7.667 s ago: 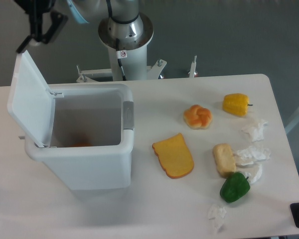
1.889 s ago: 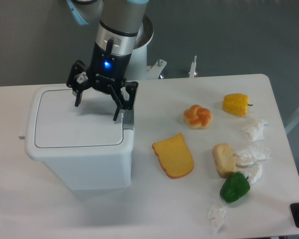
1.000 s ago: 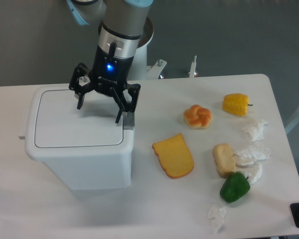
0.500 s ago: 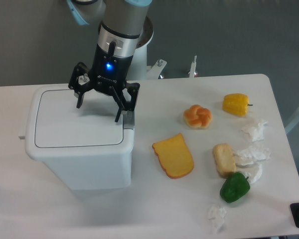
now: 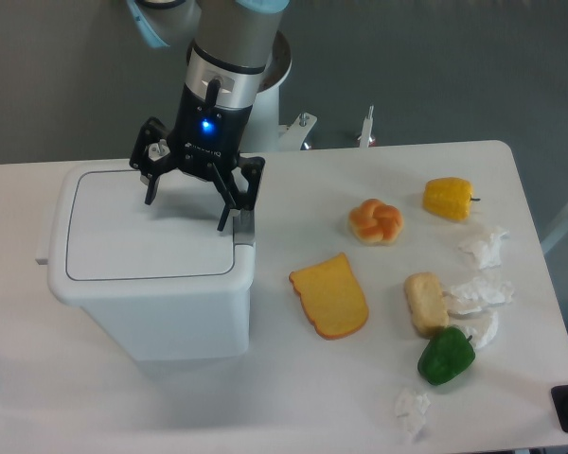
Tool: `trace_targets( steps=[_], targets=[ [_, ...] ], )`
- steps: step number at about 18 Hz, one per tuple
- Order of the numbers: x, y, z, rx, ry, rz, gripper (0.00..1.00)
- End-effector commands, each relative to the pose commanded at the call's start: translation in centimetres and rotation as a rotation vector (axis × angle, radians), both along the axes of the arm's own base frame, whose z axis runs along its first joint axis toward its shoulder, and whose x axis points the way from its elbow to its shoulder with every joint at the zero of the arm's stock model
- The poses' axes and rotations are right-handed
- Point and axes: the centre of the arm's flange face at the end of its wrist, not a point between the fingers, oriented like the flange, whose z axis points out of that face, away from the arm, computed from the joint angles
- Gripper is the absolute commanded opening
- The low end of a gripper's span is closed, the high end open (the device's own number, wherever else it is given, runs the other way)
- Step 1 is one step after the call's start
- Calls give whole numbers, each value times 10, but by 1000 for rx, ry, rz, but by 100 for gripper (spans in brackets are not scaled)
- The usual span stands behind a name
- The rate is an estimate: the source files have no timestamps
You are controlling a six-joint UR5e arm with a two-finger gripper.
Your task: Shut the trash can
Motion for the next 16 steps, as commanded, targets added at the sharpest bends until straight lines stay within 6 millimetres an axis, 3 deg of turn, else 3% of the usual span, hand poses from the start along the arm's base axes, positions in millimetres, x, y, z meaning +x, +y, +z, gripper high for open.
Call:
trace_targets(
  steps=[5,9,13,16],
  targets=[
    [-4,0,23,24,37,7,100],
    [-30,-14,40,20,97,62,100],
    [-45,-24,39,-74,195,112,100],
    [-70,-46,33,-181,282,166,100]
  ],
)
